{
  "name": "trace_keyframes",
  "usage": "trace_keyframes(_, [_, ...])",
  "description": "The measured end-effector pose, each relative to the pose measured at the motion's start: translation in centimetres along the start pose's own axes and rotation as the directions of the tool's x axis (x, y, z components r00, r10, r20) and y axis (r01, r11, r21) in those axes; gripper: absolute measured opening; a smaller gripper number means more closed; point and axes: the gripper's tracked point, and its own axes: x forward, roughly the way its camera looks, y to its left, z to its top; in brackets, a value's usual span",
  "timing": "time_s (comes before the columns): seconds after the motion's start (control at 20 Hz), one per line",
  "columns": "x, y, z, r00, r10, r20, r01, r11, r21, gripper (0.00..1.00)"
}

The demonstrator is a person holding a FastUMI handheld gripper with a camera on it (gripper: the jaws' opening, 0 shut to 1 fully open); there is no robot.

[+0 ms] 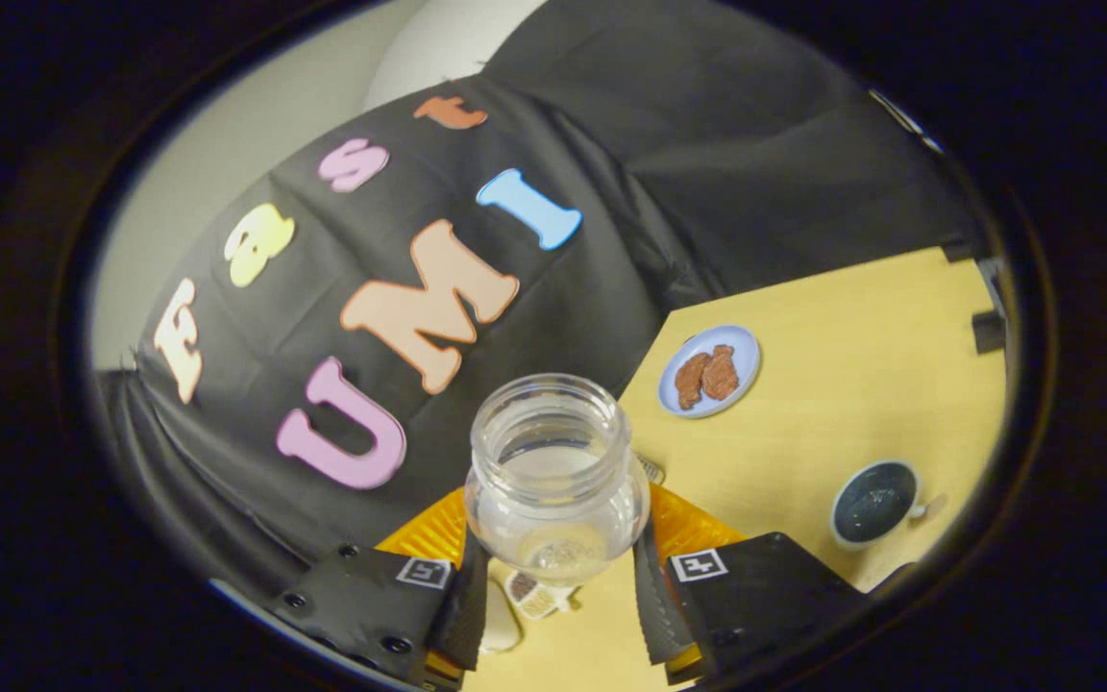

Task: Take the bottle from table, then pour the juice into the cup, finally place the bottle on the coaster

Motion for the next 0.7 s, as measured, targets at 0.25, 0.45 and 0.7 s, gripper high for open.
trace_keyframes(0.25, [1.5,1.4,-3.7,0.994,-0.067,-0.085,0.034,0.939,-0.343,0.68])
trace_keyframes(0.45, [1.8,1.9,-6.1,0.986,-0.122,-0.110,0.051,0.863,-0.502,0.68])
trace_keyframes(0.7, [2.4,0.6,-8.3,0.973,-0.208,-0.098,0.112,0.803,-0.586,0.69])
